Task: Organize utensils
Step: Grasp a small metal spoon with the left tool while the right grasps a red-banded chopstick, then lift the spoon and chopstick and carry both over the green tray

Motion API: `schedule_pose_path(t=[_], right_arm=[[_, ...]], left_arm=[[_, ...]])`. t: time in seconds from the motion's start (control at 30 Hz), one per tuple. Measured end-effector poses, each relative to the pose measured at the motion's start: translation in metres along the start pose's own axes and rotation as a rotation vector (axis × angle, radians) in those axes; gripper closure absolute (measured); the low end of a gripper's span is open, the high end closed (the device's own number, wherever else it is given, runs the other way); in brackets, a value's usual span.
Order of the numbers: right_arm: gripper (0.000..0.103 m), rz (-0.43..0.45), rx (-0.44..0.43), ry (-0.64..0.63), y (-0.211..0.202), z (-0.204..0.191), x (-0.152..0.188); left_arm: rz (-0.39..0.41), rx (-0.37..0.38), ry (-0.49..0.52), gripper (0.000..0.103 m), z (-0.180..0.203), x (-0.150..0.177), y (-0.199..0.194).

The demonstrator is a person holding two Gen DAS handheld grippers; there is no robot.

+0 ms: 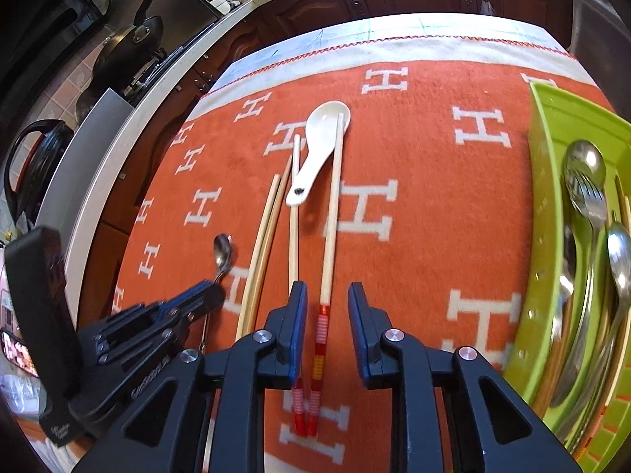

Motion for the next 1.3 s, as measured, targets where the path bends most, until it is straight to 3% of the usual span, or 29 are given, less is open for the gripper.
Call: schedule_pose_path(t=[0.3,0.4,0.6,1.0,1.3], right_arm=[[0.083,0.002,0.124,-0.089,0.025,-0.020,-0.008],[0.095,0.026,0.173,-0.121,0.027,-0.024,-0.006],[0.098,0.041,0.125,-0.017,0.021,-0.008,-0.006],[0.098,0.157,0.038,0.072,-0.062,0.015,0.017],[0.098,0.243,0.063,0.164,-0.140,0.064,0.053]], left_arm=[[0.032,0.018,-0.018,0.102,-0.009,-0.003,-0.016],[0.041,0.021,-0.019,0.102,-0.008,-0.004,-0.020],[0.044,0.039,-0.023,0.102,-0.002,-0.005,-0.030],[0.072,0.129,0.015,0.102,0.044,-0.008,-0.067],[0.060,0.232,0.139,0.102,0.133,-0.012,-0.079]])
Point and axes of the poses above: each gripper's, at about its wrist camera, not at the fingertips, and y roughly the way its jaws point, z to its right, x to its underside, the point moved 1 cm from there along y, roughly the way its jaws point, and after that the axes turned 2 degrees about z, right-handed, at the moved point
